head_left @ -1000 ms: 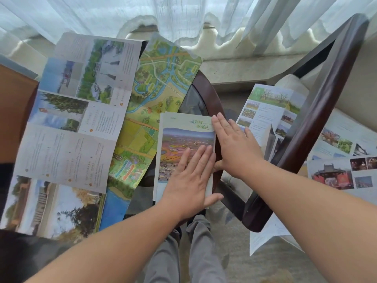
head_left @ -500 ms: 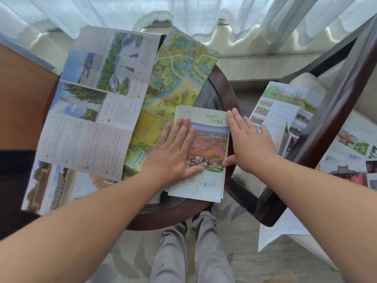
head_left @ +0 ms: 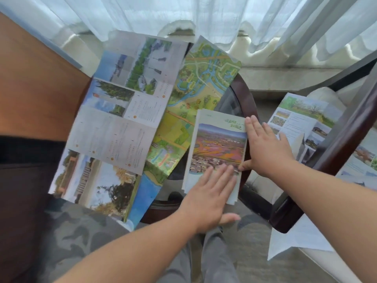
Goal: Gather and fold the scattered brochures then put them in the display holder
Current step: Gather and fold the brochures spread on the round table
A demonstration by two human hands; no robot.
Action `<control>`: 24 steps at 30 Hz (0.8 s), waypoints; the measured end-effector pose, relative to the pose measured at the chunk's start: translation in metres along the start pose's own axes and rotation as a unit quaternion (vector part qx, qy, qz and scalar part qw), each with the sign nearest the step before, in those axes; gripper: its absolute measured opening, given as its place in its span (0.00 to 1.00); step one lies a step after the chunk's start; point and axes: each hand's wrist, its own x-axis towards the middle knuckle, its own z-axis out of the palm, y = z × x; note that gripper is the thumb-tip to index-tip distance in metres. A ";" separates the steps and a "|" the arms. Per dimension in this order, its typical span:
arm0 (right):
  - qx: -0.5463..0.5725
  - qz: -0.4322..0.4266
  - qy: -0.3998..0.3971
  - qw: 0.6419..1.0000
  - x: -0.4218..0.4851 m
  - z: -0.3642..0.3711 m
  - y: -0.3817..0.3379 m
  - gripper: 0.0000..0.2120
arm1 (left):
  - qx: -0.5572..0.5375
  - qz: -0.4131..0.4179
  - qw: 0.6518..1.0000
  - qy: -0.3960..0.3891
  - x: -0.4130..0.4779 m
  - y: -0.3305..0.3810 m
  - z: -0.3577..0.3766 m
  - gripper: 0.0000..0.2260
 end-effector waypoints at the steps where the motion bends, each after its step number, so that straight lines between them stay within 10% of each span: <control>1: -0.006 0.007 -0.003 1.000 -0.001 -0.004 -0.003 0.63 | -0.046 0.001 0.999 0.018 -0.012 -0.005 -0.007 0.39; 6: -0.014 0.027 0.028 0.999 -0.012 -0.020 -0.044 0.54 | -0.197 -0.237 0.920 0.242 -0.082 -0.094 -0.050 0.26; 12: 0.047 -0.157 0.024 0.986 -0.018 -0.033 -0.149 0.45 | -0.149 -0.545 0.802 0.193 -0.159 -0.207 -0.051 0.28; 18: -0.003 -0.306 -0.027 0.952 -0.027 -0.016 -0.243 0.46 | -0.102 -0.501 0.854 0.098 -0.185 -0.226 -0.028 0.30; 24: -0.035 -0.273 -0.046 0.960 -0.028 0.005 -0.268 0.49 | -0.244 -0.602 0.751 0.117 -0.199 -0.236 -0.013 0.37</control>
